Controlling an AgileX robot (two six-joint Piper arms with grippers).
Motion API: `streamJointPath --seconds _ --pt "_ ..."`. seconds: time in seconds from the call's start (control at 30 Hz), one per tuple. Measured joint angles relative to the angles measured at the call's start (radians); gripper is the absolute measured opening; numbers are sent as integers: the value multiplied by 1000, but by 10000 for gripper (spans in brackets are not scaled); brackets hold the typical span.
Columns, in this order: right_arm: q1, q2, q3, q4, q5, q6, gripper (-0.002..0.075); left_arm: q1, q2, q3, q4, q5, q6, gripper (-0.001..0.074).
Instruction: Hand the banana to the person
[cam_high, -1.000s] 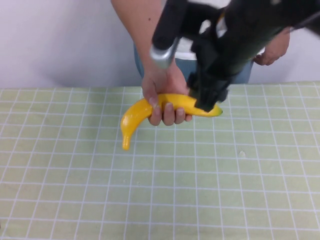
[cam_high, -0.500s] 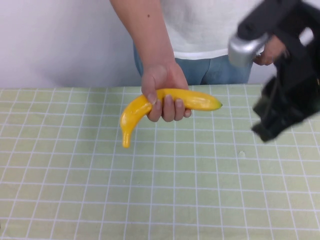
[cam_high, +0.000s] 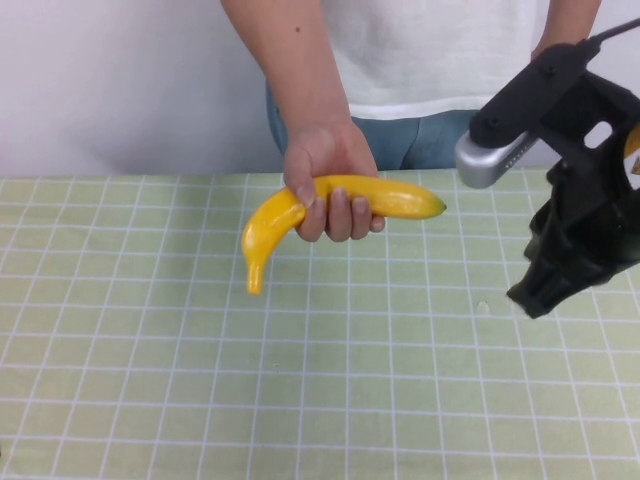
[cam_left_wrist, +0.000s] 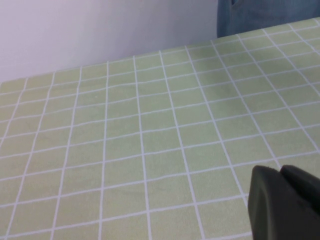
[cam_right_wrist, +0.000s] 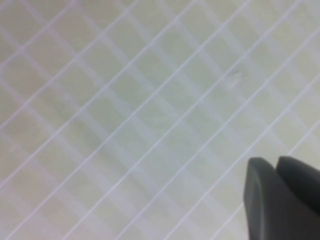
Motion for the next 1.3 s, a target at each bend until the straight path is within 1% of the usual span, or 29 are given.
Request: streamJointPath --seconds 0.07,0.2,0.33,0.4,0.53,0.63,0.67,0.7,0.77,0.8,0.83,0.97,1.03,1.07,1.1,1.13,1.17,1.3 --pt "-8 -29 36 -31 -74 -4 -6 0 0 0 0 0 0 1" --pt "-64 -162 177 -40 -336 14 -6 0 0 0 0 0 0 1" --pt "-179 -359 406 1 -600 77 -6 0 0 0 0 0 0 1" --pt "-246 -452 515 12 -700 109 -6 0 0 0 0 0 0 1" --pt "-390 -651 721 14 -797 134 -6 0 0 0 0 0 0 1" --pt "-481 -798 858 14 -872 138 -6 0 0 0 0 0 0 1" --pt "-566 -948 907 14 -905 140 -6 0 0 0 0 0 0 1" --pt "-533 -897 960 14 -935 140 -6 0 0 0 0 0 0 1" --pt "-573 -976 1060 14 -995 140 -6 0 0 0 0 0 0 1" --pt "-641 -1096 1117 14 -1026 140 -6 0 0 0 0 0 0 1" --pt "-612 -1056 1174 14 -1052 140 -6 0 0 0 0 0 0 1" --pt "-676 -1202 1352 14 -1098 140 -7 0 0 0 0 0 0 1" --pt "-705 -1278 1381 15 -1068 143 -7 0 0 0 0 0 0 1" --pt "-750 -1367 1383 18 -1042 144 -7 0 0 0 0 0 0 1" --pt "-760 -1362 1383 22 -1015 146 -7 0 0 0 0 0 0 1" --pt "-741 -1331 1383 34 -991 148 -7 0 -2 0 0 0 0 1" --pt "-779 -1359 1383 44 -968 152 -7 0 -2 0 0 0 0 1" --pt "-785 -1359 1387 88 -866 154 -7 0 -2 0 1 0 0 1"
